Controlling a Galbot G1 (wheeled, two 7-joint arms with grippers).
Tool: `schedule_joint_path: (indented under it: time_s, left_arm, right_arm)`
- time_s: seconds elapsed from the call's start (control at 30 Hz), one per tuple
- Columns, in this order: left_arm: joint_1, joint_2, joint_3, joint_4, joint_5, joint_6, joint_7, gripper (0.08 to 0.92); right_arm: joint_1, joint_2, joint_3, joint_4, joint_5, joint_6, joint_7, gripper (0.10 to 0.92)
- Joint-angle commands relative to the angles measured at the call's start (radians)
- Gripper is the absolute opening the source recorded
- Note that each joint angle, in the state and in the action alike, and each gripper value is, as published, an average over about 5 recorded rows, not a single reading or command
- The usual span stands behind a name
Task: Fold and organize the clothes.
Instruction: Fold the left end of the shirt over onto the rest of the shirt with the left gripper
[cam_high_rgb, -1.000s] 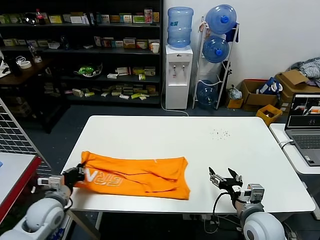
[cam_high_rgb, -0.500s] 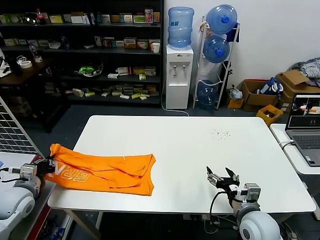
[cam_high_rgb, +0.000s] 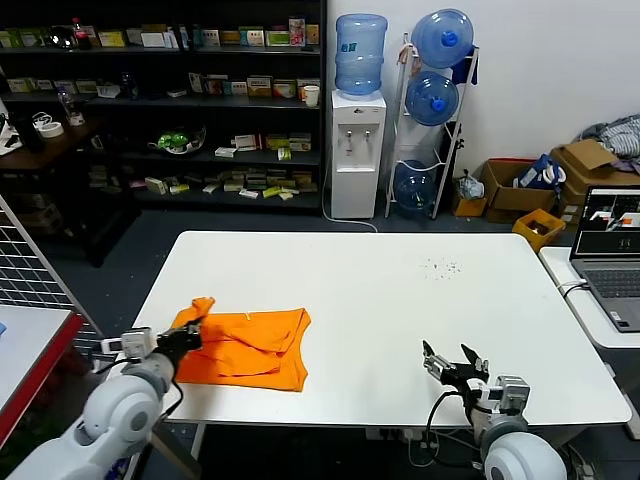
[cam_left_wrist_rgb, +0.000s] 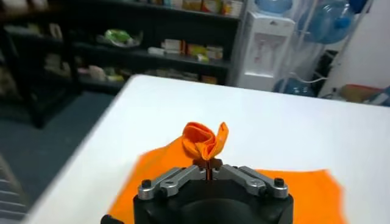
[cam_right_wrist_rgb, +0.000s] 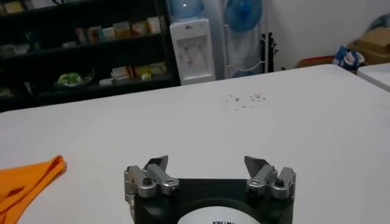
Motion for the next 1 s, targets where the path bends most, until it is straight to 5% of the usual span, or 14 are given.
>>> schedule_joint_path:
  time_s: [0.03, 0.53, 0.83, 1.0]
  left_arm:
    - [-0.190, -0.202, 0.222, -0.047, -0.091, 0.044, -0.149, 0.108]
    - [-0.183, -0.254, 0.229, 0.015, -0.034, 0.034, -0.138, 0.115]
    - [-0.147, -0.256, 0.159, 0.010, -0.043, 0.026, -0.119, 0.338]
    - [-0.088, -0.186, 0.059, -0.021, -0.065, 0.026, -0.096, 0.485]
  right_arm:
    - [-0.001, 0.015, 0.004, -0.012, -0.003, -0.003, 0.004, 0.823]
    - [0.034, 0.011, -0.022, -0.038, 0.002, -0.006, 0.006, 0.823]
    - [0.039, 0.010, -0.033, -0.040, 0.002, -0.006, 0.006, 0.823]
    - [0.042, 0.007, -0.035, -0.040, 0.004, -0.004, 0.005, 0.823]
